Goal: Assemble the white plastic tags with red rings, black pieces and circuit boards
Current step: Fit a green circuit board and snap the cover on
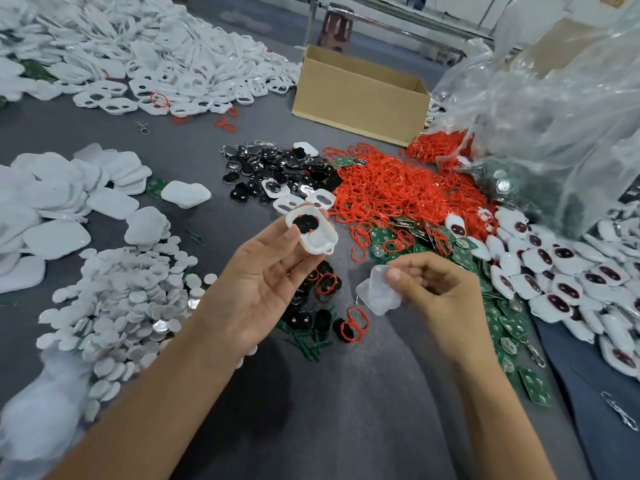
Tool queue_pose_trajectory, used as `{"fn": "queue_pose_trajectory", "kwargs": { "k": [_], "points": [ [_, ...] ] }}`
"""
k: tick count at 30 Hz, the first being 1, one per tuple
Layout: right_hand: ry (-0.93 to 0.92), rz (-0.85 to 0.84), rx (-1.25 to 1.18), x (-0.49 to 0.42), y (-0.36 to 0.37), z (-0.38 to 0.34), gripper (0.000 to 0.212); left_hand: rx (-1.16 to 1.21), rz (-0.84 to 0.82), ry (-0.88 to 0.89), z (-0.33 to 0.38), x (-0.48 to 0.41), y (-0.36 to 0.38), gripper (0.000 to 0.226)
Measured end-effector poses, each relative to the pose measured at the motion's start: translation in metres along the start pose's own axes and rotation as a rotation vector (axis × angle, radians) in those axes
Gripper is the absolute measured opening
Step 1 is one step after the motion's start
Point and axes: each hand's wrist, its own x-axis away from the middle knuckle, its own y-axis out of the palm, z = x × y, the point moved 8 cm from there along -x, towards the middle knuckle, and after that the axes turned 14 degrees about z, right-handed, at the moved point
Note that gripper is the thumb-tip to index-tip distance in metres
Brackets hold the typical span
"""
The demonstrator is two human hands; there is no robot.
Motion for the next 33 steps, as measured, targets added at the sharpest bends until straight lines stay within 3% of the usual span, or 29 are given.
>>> {"fn": "queue_pose_trajectory", "kwargs": {
  "k": [2, 6, 10, 14, 20, 33],
  "points": [
    [0.053, 0.010, -0.100, 0.003, 0.003, -0.004, 0.009, -0.008, 0.005, -0.016, -0.003, 0.000, 0.001, 0.030],
    [0.108, 0.004, -0.203, 0.006, 0.007, -0.013, 0.022, -0.018, 0.016, -0.023, -0.003, 0.001, 0.000, 0.030],
    [0.100, 0.032, -0.261, 0.006, 0.008, -0.021, 0.020, -0.024, 0.014, -0.030, -0.004, 0.000, 0.000, 0.038],
    [-0.056, 0.084, -0.257, 0.007, 0.009, -0.042, 0.016, -0.049, -0.022, -0.074, -0.008, 0.004, 0.004, 0.044],
    [-0.309, 0.140, -0.127, 0.022, 0.013, -0.066, 0.027, -0.125, -0.077, -0.142, -0.018, 0.010, 0.009, 0.035],
    [-0.522, 0.249, 0.033, 0.031, 0.008, -0.076, 0.018, -0.109, -0.115, -0.156, -0.019, 0.009, 0.009, 0.035]
  ]
}}
